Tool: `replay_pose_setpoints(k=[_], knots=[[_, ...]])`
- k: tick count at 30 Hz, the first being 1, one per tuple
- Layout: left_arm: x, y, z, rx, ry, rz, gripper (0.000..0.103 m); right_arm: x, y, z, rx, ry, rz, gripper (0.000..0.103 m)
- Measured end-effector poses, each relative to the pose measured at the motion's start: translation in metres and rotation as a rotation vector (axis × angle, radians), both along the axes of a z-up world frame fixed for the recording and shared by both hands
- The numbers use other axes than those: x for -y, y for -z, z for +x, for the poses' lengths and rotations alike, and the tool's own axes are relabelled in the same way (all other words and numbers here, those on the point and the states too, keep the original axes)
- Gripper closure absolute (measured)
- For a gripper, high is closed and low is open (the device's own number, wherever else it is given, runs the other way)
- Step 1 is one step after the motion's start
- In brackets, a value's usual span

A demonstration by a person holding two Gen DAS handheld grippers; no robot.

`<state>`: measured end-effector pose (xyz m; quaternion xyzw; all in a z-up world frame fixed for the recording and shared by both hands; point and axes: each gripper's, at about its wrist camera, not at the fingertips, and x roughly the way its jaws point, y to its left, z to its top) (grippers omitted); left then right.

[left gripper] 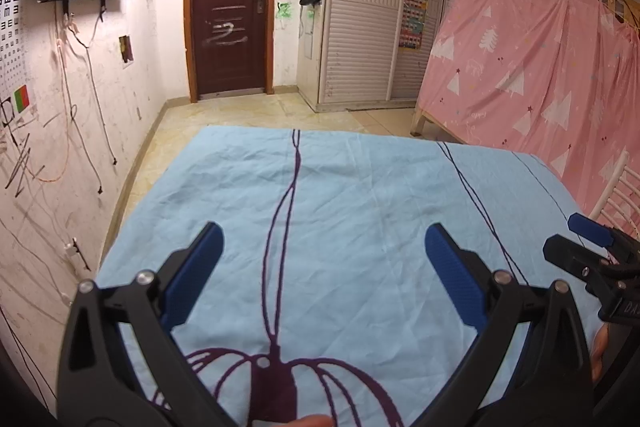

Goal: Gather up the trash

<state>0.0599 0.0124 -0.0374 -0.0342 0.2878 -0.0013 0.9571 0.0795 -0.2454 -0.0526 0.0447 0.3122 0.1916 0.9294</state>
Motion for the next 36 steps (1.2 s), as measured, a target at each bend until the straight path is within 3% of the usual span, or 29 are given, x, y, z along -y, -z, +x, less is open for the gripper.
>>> replay_pose_setpoints(k=[25,36], knots=[[0.0016,-0.0022,-0.0019,0.031,0.004,0.022,0.010,0.0002,-0.0003,-0.0001,0.000,0.000,0.000,0.009],[-0.0015,-0.0040,0.0019,0.009,-0.003,0.007,0.006,-0.0006,-0.0006,0.0000,-0.001,0.000,-0.001,0.009]])
